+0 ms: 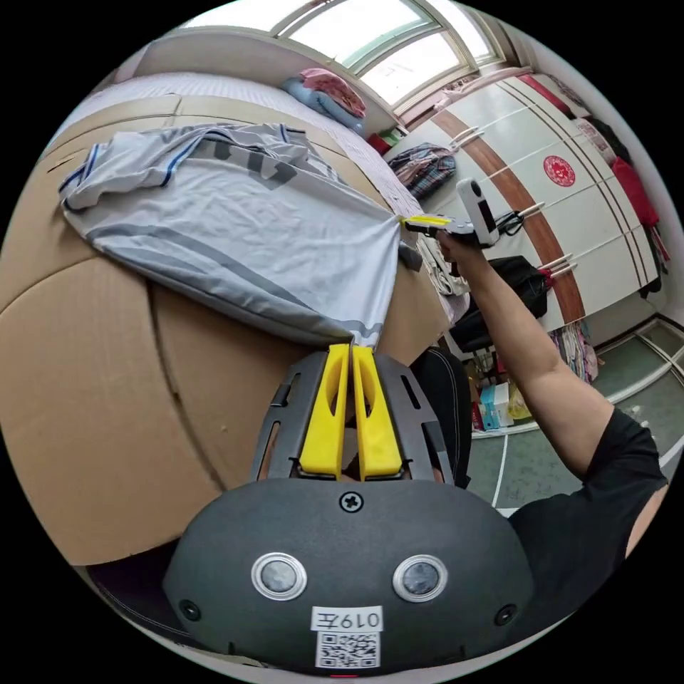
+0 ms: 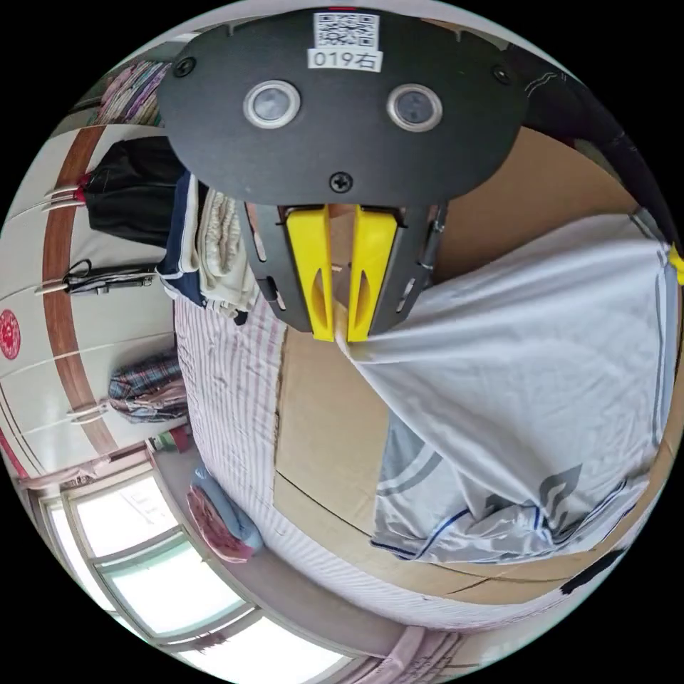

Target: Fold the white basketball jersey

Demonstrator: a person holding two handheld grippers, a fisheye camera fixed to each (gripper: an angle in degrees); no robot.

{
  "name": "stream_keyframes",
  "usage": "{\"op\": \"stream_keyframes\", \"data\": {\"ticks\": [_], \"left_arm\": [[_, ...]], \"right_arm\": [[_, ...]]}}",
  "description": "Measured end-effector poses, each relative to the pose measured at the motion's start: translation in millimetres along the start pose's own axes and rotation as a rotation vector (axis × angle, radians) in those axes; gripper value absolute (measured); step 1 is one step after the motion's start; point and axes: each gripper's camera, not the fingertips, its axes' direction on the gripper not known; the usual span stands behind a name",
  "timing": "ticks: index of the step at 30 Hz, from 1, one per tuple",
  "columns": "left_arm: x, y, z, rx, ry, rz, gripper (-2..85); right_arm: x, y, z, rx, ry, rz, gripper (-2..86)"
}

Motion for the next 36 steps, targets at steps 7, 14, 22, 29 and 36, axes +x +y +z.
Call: {"op": "stream_keyframes", "data": {"ticks": [7, 14, 22, 29, 36], "left_arm": [[2, 45, -85, 0.169, -0.189, 0.027, 2.9], [33, -14, -92, 0.207, -0.800, 0.348, 8.2], [68, -41, -16, -0.004, -1.003, 0.702, 8.2], [75, -70, 20, -0.172, -1.036, 0.832, 3.7], [48, -132, -16, -0.207, -0.850, 0.653, 1.2]], "right_arm": [[39, 92, -56, 0.076, -0.034, 0.199, 12.9], [-142, 147, -198, 0.454, -0.527, -0.017, 15.2], [-311, 186, -249, 0.389, -0.329, -0.216, 16.6], [-327, 186, -248, 0.322, -0.255, -0.195, 13.7], [-307, 203, -268, 0.368, -0.160, -0.161, -0.5]]}}
